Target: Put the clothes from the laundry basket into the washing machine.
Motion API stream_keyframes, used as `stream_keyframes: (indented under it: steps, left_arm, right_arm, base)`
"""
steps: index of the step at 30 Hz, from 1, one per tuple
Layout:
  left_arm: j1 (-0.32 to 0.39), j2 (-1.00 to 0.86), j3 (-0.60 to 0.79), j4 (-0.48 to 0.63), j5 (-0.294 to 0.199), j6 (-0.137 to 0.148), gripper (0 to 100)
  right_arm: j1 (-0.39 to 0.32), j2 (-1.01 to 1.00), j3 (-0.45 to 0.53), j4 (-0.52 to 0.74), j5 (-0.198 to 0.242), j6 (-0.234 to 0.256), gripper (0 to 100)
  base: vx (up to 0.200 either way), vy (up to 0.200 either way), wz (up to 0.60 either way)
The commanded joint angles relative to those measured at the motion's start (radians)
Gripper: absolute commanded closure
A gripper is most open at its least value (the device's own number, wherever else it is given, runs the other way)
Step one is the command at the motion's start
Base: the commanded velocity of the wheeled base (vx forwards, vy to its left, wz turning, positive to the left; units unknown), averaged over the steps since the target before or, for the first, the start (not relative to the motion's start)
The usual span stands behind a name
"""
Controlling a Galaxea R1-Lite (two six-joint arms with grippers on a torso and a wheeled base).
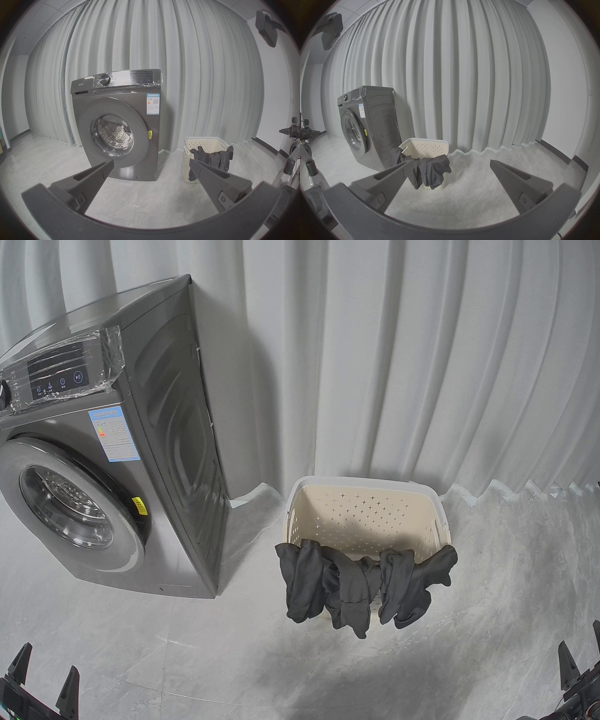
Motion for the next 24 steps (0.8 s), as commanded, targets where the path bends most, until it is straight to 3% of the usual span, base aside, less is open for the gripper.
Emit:
stream_keyframes:
  steps: [1, 12, 21, 24]
  left_arm:
    - [0.0, -0.012, 0.016, 0.0, 0.0, 0.0, 0]
    - [0.0, -0.012, 0.016, 0.0, 0.0, 0.0, 0]
    - [0.0, -0.014, 0.016, 0.0, 0.0, 0.001, 0]
    - [0.0, -0.014, 0.016, 0.0, 0.0, 0.001, 0]
  right_arm:
    - [0.001, -0.016, 0.018, 0.0, 0.001, 0.0, 0]
    - [0.001, -0.016, 0.018, 0.0, -0.001, 0.0, 0]
    - [0.001, -0.016, 0.018, 0.0, 0.001, 0.0, 0]
    - [0.001, -0.016, 0.018, 0.0, 0.001, 0.0, 0]
  base:
    - [0.0, 0.0, 0.0]
    - [0.0, 0.0, 0.0]
    - [0.0, -0.2, 0.0]
    - [0.0, 0.0, 0.0]
